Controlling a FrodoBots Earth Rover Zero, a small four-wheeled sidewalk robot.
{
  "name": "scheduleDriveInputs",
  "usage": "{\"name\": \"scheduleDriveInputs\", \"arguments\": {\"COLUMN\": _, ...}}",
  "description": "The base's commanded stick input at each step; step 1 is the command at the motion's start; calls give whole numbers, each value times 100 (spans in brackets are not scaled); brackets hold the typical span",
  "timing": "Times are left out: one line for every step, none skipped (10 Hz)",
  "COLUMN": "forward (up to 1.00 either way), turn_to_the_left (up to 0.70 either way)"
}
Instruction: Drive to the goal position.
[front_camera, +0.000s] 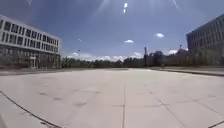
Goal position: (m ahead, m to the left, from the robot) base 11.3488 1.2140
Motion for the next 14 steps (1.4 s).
{"name": "scheduleDriveInputs", "arguments": {"forward": 35, "turn_to_the_left": 0}}
{"name": "scheduleDriveInputs", "arguments": {"forward": 35, "turn_to_the_left": 0}}
{"name": "scheduleDriveInputs", "arguments": {"forward": 35, "turn_to_the_left": 0}}
{"name": "scheduleDriveInputs", "arguments": {"forward": 35, "turn_to_the_left": 0}}
{"name": "scheduleDriveInputs", "arguments": {"forward": 35, "turn_to_the_left": 0}}
{"name": "scheduleDriveInputs", "arguments": {"forward": 35, "turn_to_the_left": 0}}
{"name": "scheduleDriveInputs", "arguments": {"forward": 35, "turn_to_the_left": 0}}
{"name": "scheduleDriveInputs", "arguments": {"forward": 35, "turn_to_the_left": 0}}
{"name": "scheduleDriveInputs", "arguments": {"forward": 35, "turn_to_the_left": 0}}
{"name": "scheduleDriveInputs", "arguments": {"forward": 35, "turn_to_the_left": 0}}
{"name": "scheduleDriveInputs", "arguments": {"forward": 35, "turn_to_the_left": 0}}
{"name": "scheduleDriveInputs", "arguments": {"forward": 35, "turn_to_the_left": 0}}
{"name": "scheduleDriveInputs", "arguments": {"forward": 35, "turn_to_the_left": 0}}
{"name": "scheduleDriveInputs", "arguments": {"forward": 35, "turn_to_the_left": 0}}
